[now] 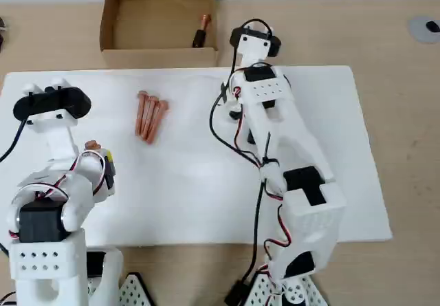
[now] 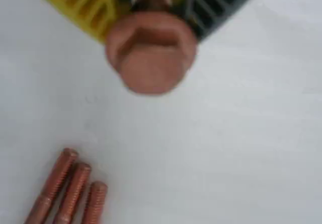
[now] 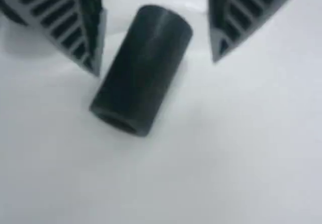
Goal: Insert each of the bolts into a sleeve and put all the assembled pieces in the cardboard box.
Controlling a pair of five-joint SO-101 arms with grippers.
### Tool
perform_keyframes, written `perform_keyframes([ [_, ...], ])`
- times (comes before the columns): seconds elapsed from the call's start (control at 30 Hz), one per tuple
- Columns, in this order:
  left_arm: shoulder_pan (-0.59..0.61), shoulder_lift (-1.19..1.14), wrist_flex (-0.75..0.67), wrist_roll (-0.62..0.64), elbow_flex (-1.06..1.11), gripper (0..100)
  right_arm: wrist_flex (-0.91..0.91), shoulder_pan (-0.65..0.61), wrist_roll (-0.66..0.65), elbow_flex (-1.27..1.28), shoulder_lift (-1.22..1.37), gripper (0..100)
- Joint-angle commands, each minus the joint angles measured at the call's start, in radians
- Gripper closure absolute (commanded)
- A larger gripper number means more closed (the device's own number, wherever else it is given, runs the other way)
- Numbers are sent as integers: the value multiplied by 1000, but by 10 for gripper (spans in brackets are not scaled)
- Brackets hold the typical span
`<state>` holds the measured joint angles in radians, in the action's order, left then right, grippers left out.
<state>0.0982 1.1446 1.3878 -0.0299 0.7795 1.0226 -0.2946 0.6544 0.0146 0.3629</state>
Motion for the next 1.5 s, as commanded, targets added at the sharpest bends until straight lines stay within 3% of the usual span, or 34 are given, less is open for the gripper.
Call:
perform_keyframes([
  [0.0, 11, 18, -12, -6, -11, 987, -15, 10, 5, -53, -8, 817],
  [1.0, 11, 18, 58, -40, -98, 987, 15, 16, 6, -107, 65, 819],
  [1.27, 11, 18, 58, -40, -98, 987, 26, 18, 5, -113, 65, 974],
  [1.47, 11, 18, 58, -40, -98, 987, 26, 18, -23, -113, 67, 982],
])
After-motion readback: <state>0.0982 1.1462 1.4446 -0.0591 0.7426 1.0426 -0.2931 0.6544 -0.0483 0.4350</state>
